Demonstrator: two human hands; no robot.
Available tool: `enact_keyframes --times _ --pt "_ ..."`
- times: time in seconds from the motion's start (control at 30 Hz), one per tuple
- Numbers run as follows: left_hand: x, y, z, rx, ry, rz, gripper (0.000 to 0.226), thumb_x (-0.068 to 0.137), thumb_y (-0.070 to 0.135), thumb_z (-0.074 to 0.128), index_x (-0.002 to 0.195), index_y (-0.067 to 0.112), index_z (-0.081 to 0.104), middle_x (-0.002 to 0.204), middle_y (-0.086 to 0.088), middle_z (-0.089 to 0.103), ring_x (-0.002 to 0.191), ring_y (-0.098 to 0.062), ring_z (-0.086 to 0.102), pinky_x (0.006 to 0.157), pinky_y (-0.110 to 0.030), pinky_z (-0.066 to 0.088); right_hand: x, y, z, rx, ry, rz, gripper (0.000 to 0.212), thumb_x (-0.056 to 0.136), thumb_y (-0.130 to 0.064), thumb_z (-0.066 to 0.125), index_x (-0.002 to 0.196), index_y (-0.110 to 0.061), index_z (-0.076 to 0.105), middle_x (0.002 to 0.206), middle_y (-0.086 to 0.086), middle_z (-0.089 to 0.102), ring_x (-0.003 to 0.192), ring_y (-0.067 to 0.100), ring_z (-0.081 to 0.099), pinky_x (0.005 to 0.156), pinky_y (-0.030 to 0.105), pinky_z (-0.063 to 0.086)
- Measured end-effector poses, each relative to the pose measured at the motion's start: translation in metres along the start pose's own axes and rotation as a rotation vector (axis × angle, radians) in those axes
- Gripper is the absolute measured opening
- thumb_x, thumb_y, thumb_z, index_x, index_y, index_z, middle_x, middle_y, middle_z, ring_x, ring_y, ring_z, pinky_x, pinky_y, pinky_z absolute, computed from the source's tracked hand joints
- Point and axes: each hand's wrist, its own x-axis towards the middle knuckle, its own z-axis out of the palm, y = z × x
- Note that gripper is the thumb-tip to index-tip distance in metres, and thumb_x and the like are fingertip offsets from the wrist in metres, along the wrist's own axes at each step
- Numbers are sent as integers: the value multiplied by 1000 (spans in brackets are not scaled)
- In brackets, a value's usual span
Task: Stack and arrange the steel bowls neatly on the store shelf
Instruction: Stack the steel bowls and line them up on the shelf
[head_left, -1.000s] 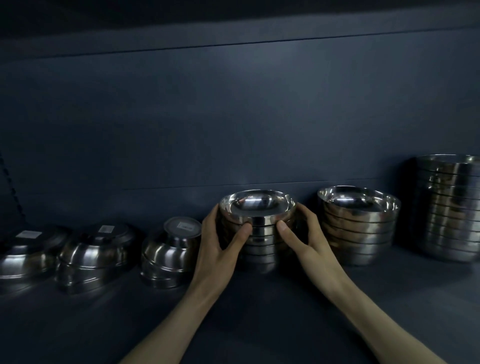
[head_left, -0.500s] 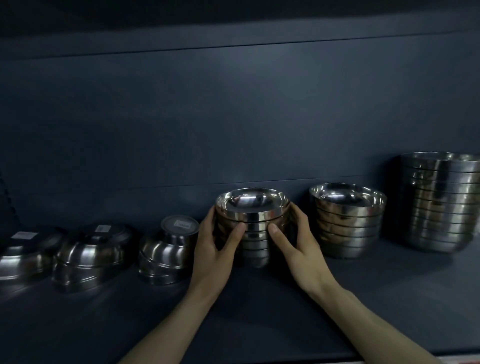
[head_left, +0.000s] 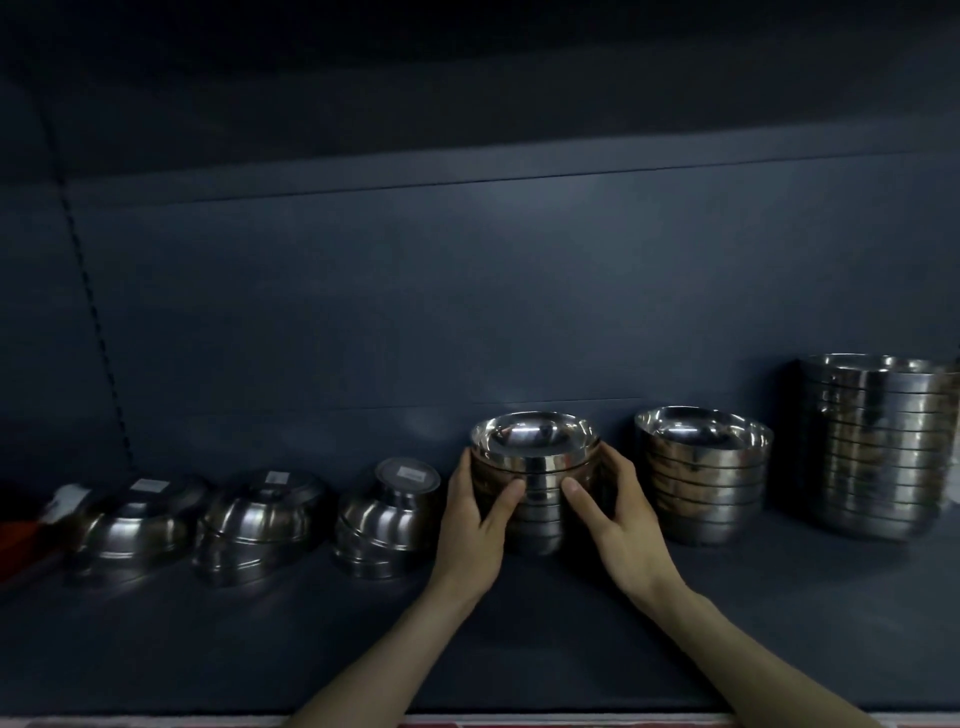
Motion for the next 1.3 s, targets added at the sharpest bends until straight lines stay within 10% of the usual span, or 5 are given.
enact_keyframes --times 0.17,0.33,0.63,0.97,1.3 --pt "-7 15 -24 161 10 -57 57 98 35 75 150 26 55 139 14 64 122 -1 61 100 -19 48 -8 -11 0 -104 81 62 52 95 -44 78 137 -23 53 134 -2 58 123 14 59 111 37 49" --pt "-26 12 -46 261 -32 -44 59 96 19 75 150 29 54 146 12 58 123 -3 59 106 -28 50 -31 -36 0 -108 106 -33 25 96 -28 77 101 -23 53 95 -1 63 84 5 61 74 23 48" --pt "-42 11 -93 221 76 43 55 92 0 73 129 41 66 125 13 70 111 -1 68 100 -27 58 -53 -58 31 -68 -125 -43 12 97 -15 76 94 -22 67 81 -6 69 72 2 61 69 15 48" --pt "-22 1 -142 303 204 -94 92 81 25 88 159 28 39 148 7 43 138 -11 45 122 -35 37 -48 -55 110 -326 -448 116 58 96 -26 72 150 -16 52 140 3 58 133 18 55 99 17 38" --pt "-21 -36 -145 217 95 -122 97 76 34 90 156 40 34 153 9 41 141 -8 43 114 -26 34 -27 -36 152 -328 -416 227 83 74 -56 60 147 -19 48 140 3 62 133 29 56 111 45 49"
